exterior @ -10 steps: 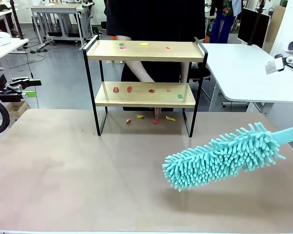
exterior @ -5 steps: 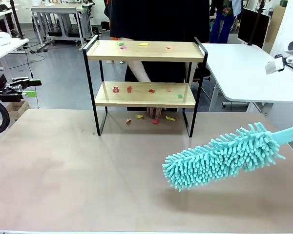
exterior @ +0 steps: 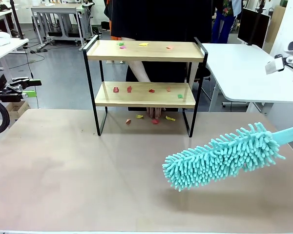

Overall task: Clean the shelf.
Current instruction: Clean the specific section of the Shelf indicated by the human with the Duster.

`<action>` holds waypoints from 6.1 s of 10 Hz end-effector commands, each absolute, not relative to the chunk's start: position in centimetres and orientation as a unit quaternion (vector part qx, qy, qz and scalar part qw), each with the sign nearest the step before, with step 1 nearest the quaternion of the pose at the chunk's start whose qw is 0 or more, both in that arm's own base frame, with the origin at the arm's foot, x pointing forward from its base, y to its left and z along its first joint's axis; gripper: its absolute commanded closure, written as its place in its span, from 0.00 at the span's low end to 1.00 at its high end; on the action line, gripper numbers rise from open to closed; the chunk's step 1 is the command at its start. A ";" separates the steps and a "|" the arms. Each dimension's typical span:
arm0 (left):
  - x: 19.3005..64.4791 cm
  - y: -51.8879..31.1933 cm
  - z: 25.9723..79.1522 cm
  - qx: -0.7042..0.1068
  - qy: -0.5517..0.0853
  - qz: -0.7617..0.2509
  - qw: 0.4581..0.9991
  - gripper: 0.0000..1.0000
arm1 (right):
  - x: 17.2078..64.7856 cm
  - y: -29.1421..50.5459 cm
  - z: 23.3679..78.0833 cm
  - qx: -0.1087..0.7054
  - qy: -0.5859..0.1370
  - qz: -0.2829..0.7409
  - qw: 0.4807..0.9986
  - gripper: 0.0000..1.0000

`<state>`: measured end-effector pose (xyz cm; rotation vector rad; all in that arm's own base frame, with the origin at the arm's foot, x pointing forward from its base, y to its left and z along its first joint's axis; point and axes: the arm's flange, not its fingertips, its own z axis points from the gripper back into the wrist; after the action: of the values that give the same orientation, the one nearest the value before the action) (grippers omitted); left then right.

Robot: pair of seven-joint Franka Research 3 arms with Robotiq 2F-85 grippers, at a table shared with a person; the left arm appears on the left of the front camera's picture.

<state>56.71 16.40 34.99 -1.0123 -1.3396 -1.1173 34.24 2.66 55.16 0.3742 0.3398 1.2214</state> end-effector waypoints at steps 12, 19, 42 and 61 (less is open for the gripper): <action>56.6 16.4 35.1 -0.422 -0.560 -0.473 0.533 0.00 | 30.8 22.2 48.1 0.268 -0.024 0.350 0.897 0.87; 56.6 16.4 35.1 -0.422 -0.560 -0.473 0.533 0.00 | 31.1 22.2 47.2 0.262 -0.007 0.355 0.897 0.87; 56.6 16.4 35.1 -0.422 -0.560 -0.473 0.533 0.00 | 37.9 41.5 37.4 0.222 -0.146 0.060 0.962 0.87; 56.6 16.4 35.1 -0.422 -0.560 -0.473 0.533 0.00 | 41.2 51.0 32.8 0.185 -0.170 -0.005 0.968 0.87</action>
<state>56.72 16.41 34.93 -1.0127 -1.3390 -1.1165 41.35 51.15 32.61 0.3402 -0.3522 -0.0093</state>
